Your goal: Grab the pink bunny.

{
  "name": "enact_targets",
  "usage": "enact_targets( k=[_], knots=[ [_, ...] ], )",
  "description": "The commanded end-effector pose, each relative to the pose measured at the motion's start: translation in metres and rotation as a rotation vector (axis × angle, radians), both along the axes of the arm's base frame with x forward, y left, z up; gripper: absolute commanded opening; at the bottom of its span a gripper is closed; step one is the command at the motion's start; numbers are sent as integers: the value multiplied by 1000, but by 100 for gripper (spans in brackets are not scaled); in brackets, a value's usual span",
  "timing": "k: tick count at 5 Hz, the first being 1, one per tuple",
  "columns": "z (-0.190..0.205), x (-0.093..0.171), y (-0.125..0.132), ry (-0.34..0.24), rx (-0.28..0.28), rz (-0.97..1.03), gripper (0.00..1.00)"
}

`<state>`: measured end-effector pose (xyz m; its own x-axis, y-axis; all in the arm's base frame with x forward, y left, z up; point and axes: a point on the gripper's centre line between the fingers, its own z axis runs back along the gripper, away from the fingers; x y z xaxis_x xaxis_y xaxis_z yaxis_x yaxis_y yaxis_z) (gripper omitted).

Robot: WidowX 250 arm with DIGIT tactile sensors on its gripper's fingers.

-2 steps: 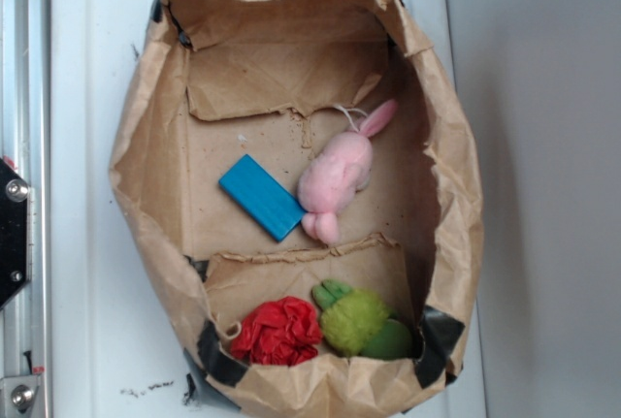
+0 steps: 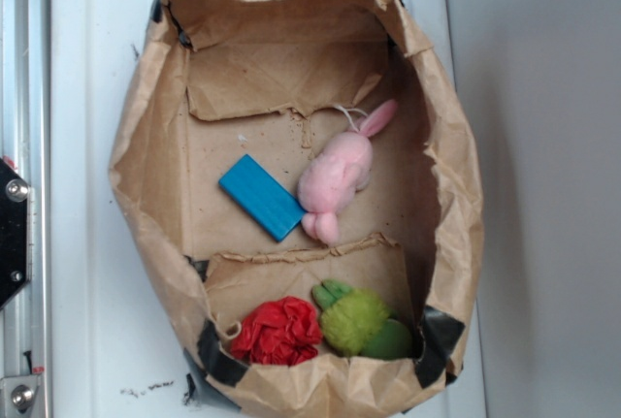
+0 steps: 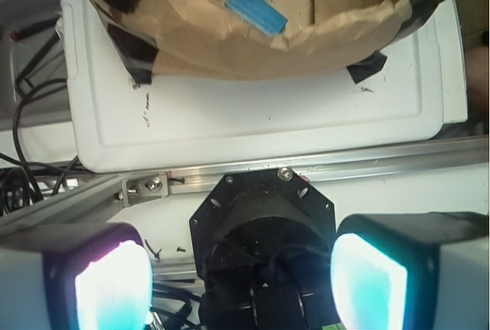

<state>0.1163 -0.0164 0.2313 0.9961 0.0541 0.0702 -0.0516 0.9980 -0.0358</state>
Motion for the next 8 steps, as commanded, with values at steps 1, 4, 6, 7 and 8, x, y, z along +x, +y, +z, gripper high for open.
enact_targets(
  k=[1,4,6,7,8],
  knots=[
    [-13,100,12,-31,-23,249,100],
    [-73,193,52,-223,-167,540,100],
    [-101,200,67,-220,-65,550,100],
    [-119,201,73,-201,-22,558,100],
    [-130,189,61,-206,-21,538,100]
  ],
)
